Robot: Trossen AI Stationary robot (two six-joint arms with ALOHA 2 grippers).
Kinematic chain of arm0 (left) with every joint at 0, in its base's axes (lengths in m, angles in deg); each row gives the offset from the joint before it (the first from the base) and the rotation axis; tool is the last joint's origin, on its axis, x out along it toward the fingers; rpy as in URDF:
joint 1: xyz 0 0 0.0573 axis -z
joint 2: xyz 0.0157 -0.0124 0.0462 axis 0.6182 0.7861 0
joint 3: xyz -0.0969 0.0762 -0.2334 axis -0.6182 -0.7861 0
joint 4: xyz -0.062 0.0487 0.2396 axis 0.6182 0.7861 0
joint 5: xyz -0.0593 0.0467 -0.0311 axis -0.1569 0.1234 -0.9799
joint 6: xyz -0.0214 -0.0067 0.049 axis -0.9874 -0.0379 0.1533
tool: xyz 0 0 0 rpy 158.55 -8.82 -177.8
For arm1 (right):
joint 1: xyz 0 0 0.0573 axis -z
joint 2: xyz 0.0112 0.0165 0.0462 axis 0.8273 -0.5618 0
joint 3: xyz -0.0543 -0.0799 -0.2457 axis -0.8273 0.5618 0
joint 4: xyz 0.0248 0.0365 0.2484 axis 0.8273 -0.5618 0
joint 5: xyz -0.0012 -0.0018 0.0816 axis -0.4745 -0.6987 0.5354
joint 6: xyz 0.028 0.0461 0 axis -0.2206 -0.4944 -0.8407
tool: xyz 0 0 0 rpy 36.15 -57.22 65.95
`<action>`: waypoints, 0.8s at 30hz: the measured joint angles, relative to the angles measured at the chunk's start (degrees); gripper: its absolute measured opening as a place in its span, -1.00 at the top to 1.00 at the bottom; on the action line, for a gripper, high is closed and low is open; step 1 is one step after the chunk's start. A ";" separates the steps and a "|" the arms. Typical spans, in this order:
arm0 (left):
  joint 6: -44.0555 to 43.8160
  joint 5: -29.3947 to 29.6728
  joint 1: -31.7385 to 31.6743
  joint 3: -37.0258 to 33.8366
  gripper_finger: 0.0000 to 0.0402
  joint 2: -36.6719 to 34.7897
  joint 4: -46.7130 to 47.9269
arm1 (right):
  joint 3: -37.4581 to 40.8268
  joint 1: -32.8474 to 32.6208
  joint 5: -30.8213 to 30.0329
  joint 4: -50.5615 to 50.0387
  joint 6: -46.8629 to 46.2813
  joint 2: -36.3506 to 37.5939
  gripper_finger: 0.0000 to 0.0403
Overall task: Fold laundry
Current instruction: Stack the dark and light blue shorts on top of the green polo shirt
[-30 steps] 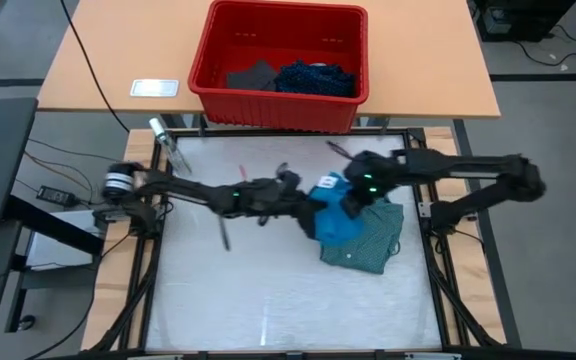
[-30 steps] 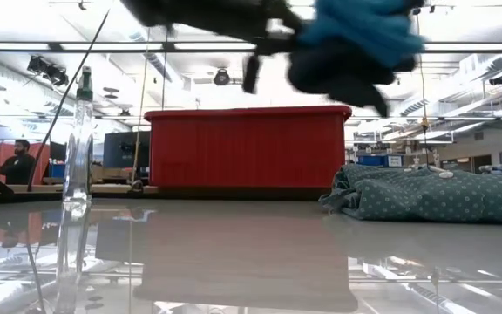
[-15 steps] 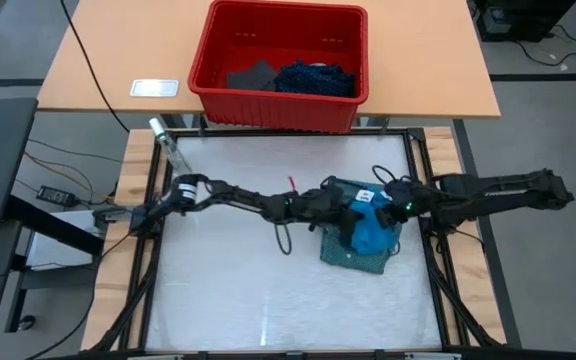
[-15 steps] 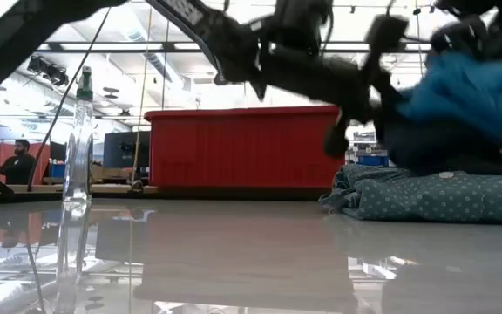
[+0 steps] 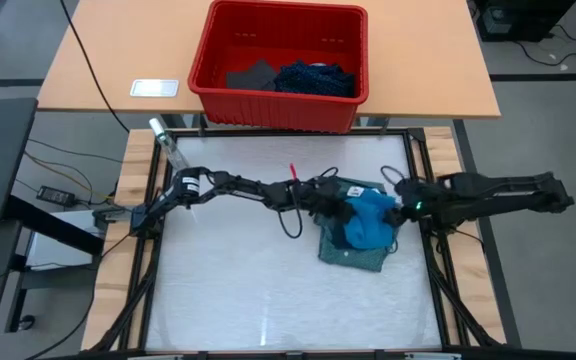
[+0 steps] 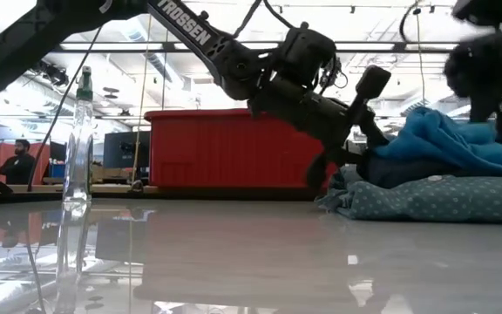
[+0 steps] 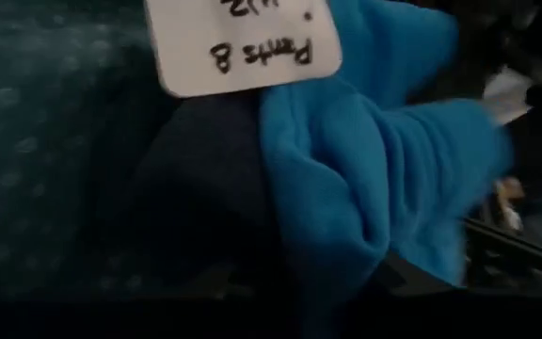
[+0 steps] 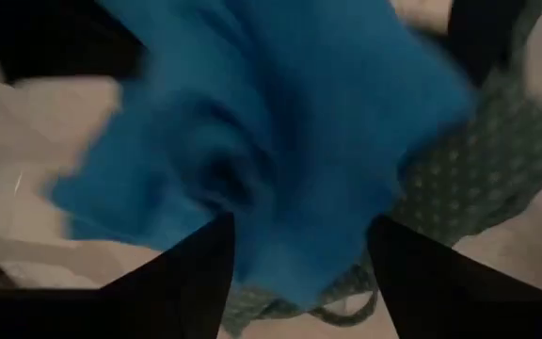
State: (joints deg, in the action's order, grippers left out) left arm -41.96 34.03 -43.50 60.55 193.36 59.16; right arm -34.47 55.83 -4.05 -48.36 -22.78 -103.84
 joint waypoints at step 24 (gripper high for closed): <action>5.68 -16.62 -4.14 5.90 -0.46 -2.05 14.45 | 6.64 0.72 -6.86 33.57 6.90 -11.69 0.12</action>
State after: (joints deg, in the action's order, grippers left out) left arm -36.28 17.41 -47.63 66.45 191.30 73.60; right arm -27.83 56.55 -10.91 -14.79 -15.87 -115.53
